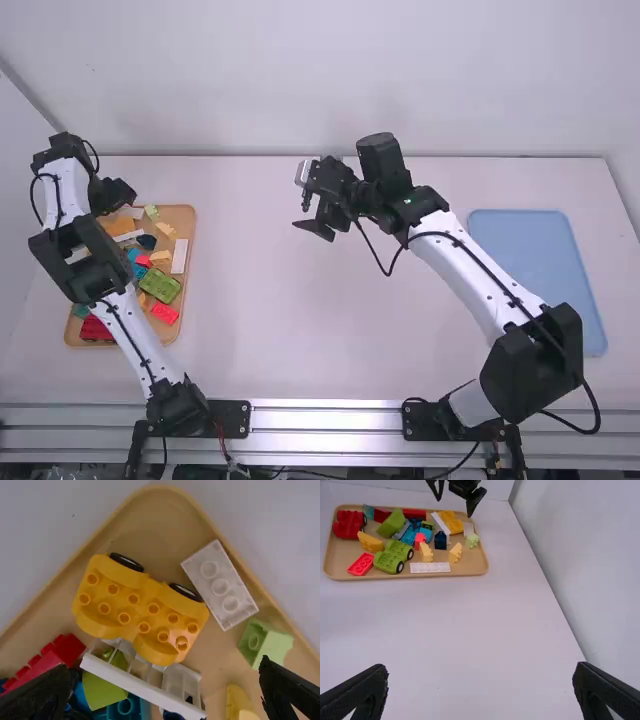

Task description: Assemble lego blocks to make yellow taxi

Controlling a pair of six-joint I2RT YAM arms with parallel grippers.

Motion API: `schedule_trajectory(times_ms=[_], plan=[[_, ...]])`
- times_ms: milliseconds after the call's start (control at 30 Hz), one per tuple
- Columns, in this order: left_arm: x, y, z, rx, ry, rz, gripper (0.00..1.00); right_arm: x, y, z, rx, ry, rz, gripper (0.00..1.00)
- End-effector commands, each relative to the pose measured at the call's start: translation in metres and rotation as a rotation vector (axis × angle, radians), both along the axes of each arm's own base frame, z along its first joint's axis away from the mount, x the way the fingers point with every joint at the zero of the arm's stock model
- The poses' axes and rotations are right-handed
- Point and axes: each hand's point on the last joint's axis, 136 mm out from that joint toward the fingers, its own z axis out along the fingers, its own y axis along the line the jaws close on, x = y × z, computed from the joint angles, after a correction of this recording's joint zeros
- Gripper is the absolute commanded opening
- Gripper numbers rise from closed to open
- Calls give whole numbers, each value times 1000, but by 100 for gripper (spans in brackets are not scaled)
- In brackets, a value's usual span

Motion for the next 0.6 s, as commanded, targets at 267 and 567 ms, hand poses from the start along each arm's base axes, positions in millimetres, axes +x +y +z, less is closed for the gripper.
schedule_trajectory(times_ms=[267,567], plan=[[-7,-10,-13,-171,-102,795,99,3,1,7,8,-4,0,99],[20,-8,-30,-254,-237,933,99,3,1,7,6,0,0,99]])
